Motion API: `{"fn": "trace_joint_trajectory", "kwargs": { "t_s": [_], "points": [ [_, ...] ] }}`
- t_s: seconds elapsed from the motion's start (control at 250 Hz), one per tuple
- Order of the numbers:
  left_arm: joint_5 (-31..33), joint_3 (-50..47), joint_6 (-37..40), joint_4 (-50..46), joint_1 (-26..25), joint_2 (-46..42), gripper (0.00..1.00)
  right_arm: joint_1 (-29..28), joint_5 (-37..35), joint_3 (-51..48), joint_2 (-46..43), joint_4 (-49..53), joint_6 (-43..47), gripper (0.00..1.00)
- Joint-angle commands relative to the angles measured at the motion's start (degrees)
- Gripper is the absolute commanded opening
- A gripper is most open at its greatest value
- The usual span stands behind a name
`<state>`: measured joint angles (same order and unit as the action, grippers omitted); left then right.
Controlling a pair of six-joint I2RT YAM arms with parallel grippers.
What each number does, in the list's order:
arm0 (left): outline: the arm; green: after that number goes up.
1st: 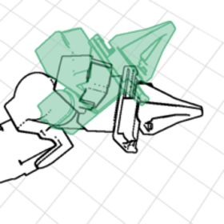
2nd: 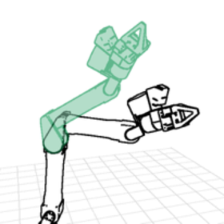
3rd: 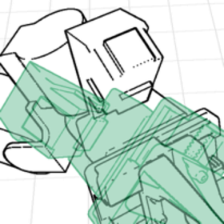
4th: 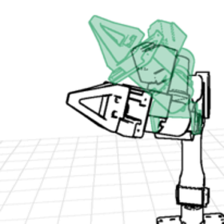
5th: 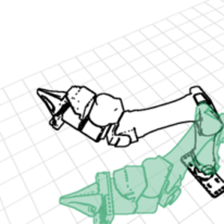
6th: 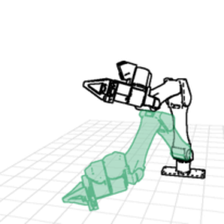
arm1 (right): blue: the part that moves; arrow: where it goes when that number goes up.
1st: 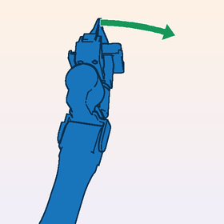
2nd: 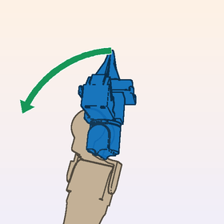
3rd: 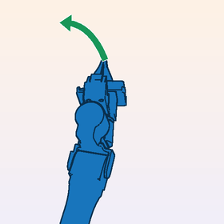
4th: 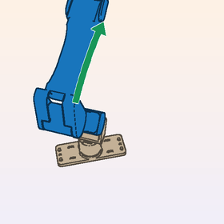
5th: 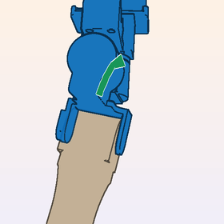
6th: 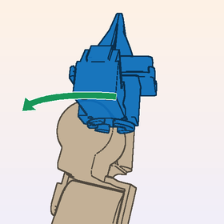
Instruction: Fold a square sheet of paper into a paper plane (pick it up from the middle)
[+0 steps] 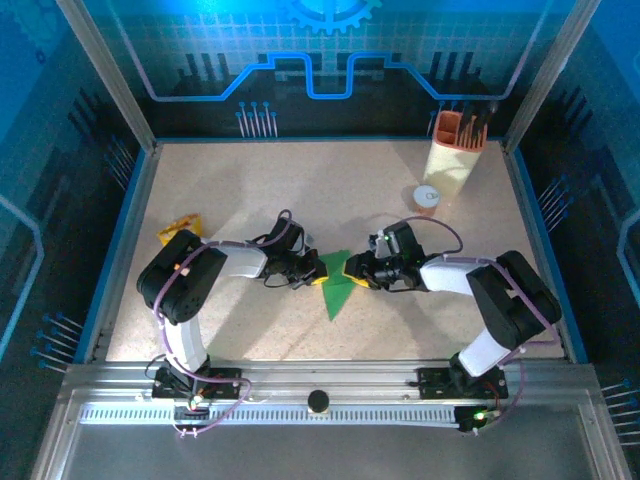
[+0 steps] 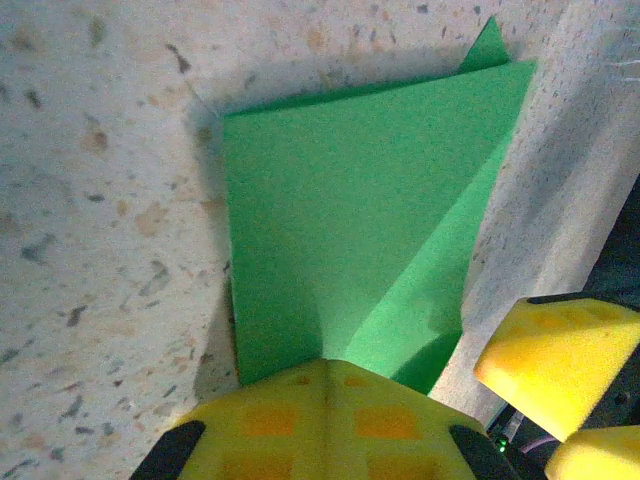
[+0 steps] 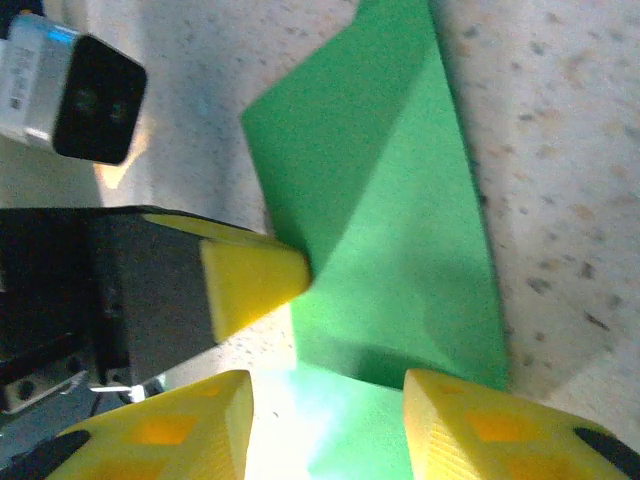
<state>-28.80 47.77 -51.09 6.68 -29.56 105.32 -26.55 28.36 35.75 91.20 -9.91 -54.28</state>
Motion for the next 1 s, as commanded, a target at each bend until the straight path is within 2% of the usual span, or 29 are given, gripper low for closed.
{"fn": "trace_joint_trajectory", "kwargs": {
  "t_s": [0.0,0.216,0.535,0.675,0.995],
  "points": [
    [1.5,-1.6,-0.2,-3.1,0.4,-0.4,0.0,0.5,-4.3,0.7,-2.6,8.8,2.3,0.47],
    [1.6,-1.0,-0.2,-3.6,0.4,-0.4,0.0,0.5,-6.2,0.3,-3.2,10.8,1.6,0.48],
    [1.1,-0.8,-0.4,-3.5,0.4,-1.1,0.0,-0.6,-0.8,2.8,4.3,3.9,-1.7,0.44],
    [1.0,-0.8,-0.2,-3.7,0.4,-1.7,0.0,-1.0,-0.5,2.9,4.1,0.4,-2.6,0.43],
    [0.9,-0.3,0.0,-3.9,0.4,-1.7,0.0,-0.6,0.1,5.3,4.2,1.9,-1.1,0.43]
  ]
}}
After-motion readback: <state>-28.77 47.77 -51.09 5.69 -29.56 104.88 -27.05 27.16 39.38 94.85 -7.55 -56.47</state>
